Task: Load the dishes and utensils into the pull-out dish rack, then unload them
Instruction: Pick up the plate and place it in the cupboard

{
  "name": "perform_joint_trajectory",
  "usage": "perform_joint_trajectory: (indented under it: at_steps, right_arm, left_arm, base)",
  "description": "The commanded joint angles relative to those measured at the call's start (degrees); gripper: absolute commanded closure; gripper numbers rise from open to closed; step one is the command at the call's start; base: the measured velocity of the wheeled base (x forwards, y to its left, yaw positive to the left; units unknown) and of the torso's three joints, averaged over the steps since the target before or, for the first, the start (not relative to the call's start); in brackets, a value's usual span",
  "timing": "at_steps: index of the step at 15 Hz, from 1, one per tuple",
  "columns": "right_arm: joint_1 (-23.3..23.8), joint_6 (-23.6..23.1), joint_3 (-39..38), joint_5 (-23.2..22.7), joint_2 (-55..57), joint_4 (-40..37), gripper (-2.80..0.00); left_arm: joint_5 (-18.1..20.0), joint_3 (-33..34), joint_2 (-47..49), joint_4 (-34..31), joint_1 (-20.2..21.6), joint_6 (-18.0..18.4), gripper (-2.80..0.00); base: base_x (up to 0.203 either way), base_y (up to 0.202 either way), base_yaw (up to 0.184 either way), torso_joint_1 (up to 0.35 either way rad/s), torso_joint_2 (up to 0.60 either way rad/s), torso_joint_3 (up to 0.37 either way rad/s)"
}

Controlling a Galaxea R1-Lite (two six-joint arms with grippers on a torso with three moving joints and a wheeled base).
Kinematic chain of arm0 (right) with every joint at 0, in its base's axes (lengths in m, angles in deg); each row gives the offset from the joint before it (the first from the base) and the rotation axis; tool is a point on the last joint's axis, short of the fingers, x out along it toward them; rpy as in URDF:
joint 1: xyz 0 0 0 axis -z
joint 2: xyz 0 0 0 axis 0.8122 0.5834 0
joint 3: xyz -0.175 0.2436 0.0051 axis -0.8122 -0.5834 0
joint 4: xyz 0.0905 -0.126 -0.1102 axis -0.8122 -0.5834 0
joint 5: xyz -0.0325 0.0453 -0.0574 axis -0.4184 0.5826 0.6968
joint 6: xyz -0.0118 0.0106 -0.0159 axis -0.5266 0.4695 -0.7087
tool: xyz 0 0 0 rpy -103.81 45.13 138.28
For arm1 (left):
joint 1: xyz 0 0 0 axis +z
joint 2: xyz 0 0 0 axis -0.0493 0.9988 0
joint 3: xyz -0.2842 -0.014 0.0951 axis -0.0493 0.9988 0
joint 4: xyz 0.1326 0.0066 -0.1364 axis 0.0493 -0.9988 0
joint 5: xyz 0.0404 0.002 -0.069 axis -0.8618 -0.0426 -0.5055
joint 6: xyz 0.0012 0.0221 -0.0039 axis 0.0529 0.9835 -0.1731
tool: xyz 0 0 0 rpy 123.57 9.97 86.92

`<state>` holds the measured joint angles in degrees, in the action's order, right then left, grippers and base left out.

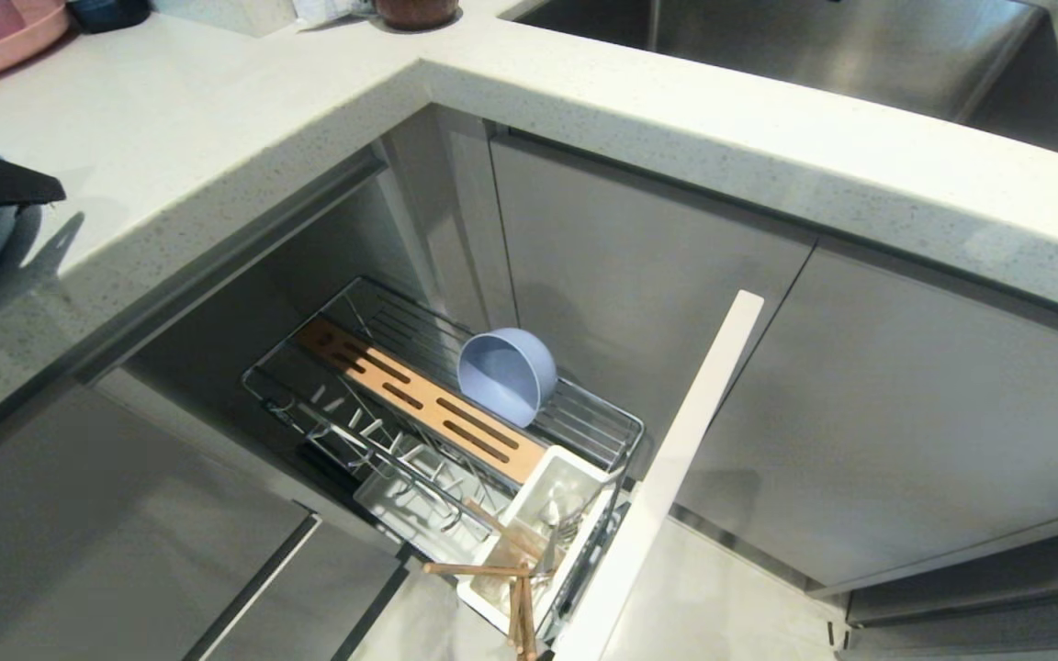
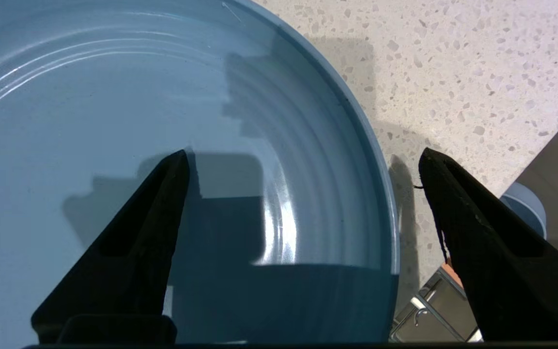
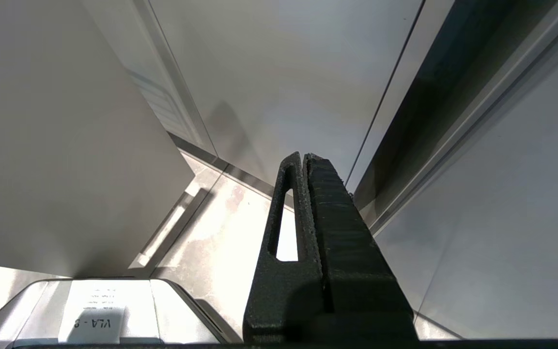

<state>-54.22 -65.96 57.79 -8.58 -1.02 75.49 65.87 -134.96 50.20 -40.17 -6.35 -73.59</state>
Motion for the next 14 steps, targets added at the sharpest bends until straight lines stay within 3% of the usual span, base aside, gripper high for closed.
perform_joint_trajectory:
  at_steps: [1,4,5,14]
  right_arm:
    - [-0.01,0.0,-0.09,0.0,-0.13,0.01,0.0]
    - [-0.01,0.0,-0.09,0.0,-0.13,0.01,0.0]
    - [-0.01,0.0,-0.09,0.0,-0.16,0.01,0.0]
    - [-0.01,0.04,-0.09,0.0,-0.21,0.01,0.0]
  left_arm:
    - [-0.1,0.1,0.49,-0.18,-0.08,-0.08,-2.8]
    - [-0.1,0.11,0.66,-0.18,-0.17,0.01,-2.8]
    - [-0.1,0.29,0.71,-0.18,-0.43,0.01,0.0]
    - [-0.19,0.11,-0.25,-0.27,-1.75,0.08,0.0]
  base:
    - [0.0,0.0,0.0,0.0,0.0,0.0]
    - [0.0,0.0,0.0,0.0,0.0,0.0]
    - [0.0,0.0,0.0,0.0,0.0,0.0]
    - [0.0,0.0,0.0,0.0,0.0,0.0]
